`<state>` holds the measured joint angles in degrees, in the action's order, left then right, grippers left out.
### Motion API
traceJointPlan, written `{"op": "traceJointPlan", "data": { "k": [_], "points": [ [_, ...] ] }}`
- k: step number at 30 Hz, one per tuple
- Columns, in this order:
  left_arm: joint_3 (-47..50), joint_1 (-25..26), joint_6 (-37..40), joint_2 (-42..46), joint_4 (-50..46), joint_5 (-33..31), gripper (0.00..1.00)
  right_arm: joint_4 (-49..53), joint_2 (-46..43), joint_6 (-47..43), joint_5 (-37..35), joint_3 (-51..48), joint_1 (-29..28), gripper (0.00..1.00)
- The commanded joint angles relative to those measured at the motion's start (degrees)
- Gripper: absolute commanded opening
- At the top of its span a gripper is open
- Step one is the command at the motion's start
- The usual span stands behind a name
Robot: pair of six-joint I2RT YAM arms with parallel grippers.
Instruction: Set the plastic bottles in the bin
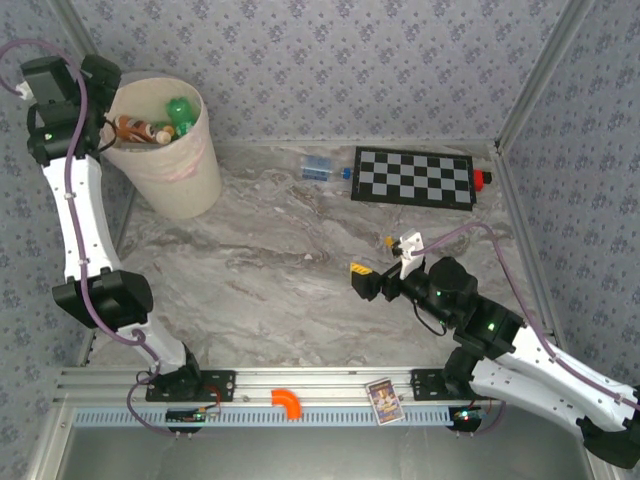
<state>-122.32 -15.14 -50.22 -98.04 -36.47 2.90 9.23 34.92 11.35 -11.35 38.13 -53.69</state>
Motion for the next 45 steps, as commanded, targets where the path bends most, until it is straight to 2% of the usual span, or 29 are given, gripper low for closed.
{"op": "traceJointPlan", "data": {
  "k": [1, 12, 14, 19, 24, 31, 35, 41, 45],
  "points": [
    [-0.4, 2.4, 3.3, 0.6, -1.8, -1.3, 1.00, 0.4, -0.4, 1.0, -0.8, -0.3, 0.3, 1.00],
    [9.6, 15.1, 8.6, 6.4, 1.9, -2.3, 1.00, 3.3, 2.5, 2.3, -1.1, 0.9, 0.7, 1.00],
    [14.7, 17.7, 8.9, 8.9, 3.6, -2.3, 1.00, 3.7, 4.3, 1.8, -1.3, 1.5, 1.6, 0.99],
    [28.9, 25.0, 9.5, 16.6, 11.9, -2.7, 1.00, 3.3, 9.5, 3.7, 2.2, 3.7, 8.4, 0.99],
    [41.6, 33.3, 12.1, 24.1, 15.9, -7.0, 1.00, 0.6, 15.6, 6.1, 9.0, 5.3, 16.5, 1.00],
    [58.5, 44.5, 13.4, 33.4, 19.0, -12.5, 1.00, -5.8, 30.3, 9.1, 15.7, 10.7, 24.5, 1.00],
    [66.8, 49.6, 13.2, 38.0, 19.2, -15.6, 1.00, -9.5, 41.2, 11.7, 18.7, 16.4, 27.0, 1.00],
    [78.1, 53.3, 10.8, 46.1, 20.3, -17.7, 1.00, -13.1, 59.0, 17.4, 23.5, 28.4, 30.3, 1.00],
    [82.2, 54.2, 9.3, 51.2, 18.9, -17.8, 1.00, -16.1, 69.8, 22.1, 27.0, 37.6, 31.7, 1.00]
  ]
}}
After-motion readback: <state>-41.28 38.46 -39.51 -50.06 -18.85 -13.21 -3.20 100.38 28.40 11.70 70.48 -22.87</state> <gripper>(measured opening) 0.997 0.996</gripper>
